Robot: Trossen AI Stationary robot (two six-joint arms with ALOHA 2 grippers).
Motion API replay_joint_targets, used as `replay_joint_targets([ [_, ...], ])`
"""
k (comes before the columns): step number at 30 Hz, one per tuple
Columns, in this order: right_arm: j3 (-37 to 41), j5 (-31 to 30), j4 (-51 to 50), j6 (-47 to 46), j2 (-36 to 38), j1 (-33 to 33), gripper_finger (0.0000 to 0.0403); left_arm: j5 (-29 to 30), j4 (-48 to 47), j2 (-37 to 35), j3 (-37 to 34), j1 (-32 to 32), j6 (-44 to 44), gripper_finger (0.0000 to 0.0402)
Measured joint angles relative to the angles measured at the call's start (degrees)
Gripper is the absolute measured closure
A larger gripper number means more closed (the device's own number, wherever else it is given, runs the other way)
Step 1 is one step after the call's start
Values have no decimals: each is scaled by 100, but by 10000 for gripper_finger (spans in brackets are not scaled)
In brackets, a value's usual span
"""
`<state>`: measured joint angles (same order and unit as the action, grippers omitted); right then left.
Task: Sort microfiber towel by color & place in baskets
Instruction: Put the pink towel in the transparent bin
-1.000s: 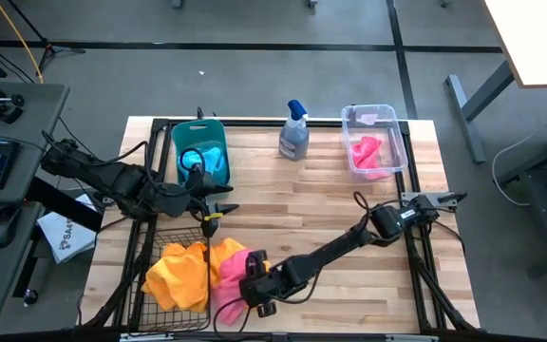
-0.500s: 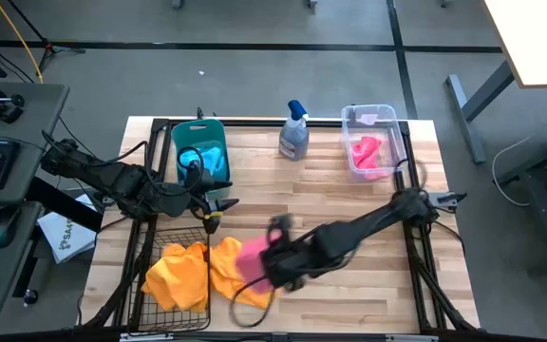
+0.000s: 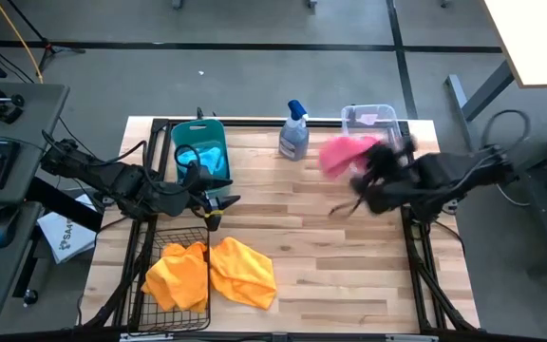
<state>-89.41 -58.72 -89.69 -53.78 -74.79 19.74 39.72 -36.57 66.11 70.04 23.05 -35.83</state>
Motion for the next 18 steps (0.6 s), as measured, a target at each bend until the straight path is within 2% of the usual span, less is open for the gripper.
replay_joint_targets([
  [2, 697, -186, 25, -904, 645, -464, 402, 20, 95, 0, 0, 0, 4, 172],
  [5, 1603, -127, 65, -1651, 1346, -1364, 402, 149, 211, 0, 0, 0, 2, 172],
  [7, 2069, -26, 252, -1824, 1667, -1998, 402, 186, 283, 0, 0, 0, 4, 172],
  [10, 2580, 410, 894, -1606, 2025, -2930, 402, 190, 390, 0, 0, 0, 2, 172],
  [12, 2873, 1027, 1628, -893, 2158, -3557, 402, 190, 392, 0, 0, 0, -17, 172],
  [15, 3233, 2446, 2942, 497, 2172, -4440, 403, 190, 392, 0, 0, 0, -177, 172],
  [18, 3410, 3416, 3654, 1001, 2011, -5093, 403, 183, 390, 0, 0, 0, -309, 172],
])
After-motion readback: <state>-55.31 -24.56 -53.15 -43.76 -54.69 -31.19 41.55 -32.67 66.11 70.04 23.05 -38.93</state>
